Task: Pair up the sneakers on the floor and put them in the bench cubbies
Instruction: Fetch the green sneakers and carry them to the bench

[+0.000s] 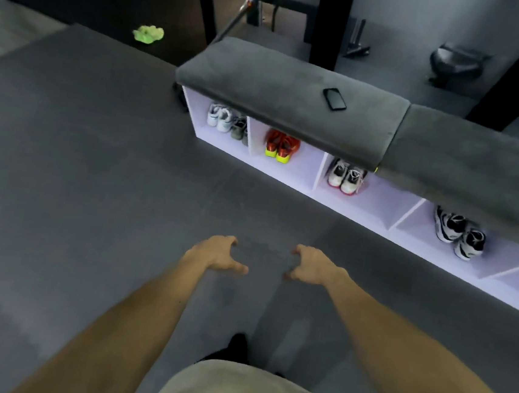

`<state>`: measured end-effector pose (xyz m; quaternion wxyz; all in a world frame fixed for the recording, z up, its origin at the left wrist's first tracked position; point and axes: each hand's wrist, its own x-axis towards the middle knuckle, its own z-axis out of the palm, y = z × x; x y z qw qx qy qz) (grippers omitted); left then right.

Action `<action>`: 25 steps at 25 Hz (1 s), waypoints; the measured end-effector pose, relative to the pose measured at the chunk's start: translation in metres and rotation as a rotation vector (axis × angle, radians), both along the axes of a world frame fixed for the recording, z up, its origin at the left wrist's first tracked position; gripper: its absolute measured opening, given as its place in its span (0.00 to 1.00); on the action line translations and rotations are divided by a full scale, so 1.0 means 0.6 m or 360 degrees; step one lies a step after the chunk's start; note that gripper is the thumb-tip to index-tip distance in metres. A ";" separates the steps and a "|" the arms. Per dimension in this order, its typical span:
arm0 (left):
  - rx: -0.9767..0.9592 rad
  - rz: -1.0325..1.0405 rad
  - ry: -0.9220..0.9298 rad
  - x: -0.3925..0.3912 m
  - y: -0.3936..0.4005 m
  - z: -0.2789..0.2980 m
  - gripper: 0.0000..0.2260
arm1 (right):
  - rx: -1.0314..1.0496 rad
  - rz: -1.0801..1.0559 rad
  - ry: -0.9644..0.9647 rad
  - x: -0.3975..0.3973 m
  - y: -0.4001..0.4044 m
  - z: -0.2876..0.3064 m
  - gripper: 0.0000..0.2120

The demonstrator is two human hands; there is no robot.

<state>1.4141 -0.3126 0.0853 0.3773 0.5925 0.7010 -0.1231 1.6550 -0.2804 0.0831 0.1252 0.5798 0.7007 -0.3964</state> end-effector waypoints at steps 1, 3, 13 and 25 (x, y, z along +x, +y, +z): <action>-0.0017 0.0088 -0.0030 -0.017 -0.015 -0.002 0.39 | -0.0027 0.0053 0.0000 -0.017 0.001 -0.002 0.32; -0.0039 0.0245 -0.0056 -0.057 -0.040 -0.007 0.37 | -0.0072 0.0157 -0.0044 -0.059 0.004 -0.009 0.32; -0.0175 0.0724 -0.0128 -0.373 -0.086 -0.060 0.34 | -0.0192 0.0579 -0.0114 -0.423 0.079 -0.068 0.33; -0.0266 0.0902 -0.0177 -0.782 0.099 -0.084 0.30 | -0.0287 0.0552 -0.0084 -0.853 0.292 -0.085 0.29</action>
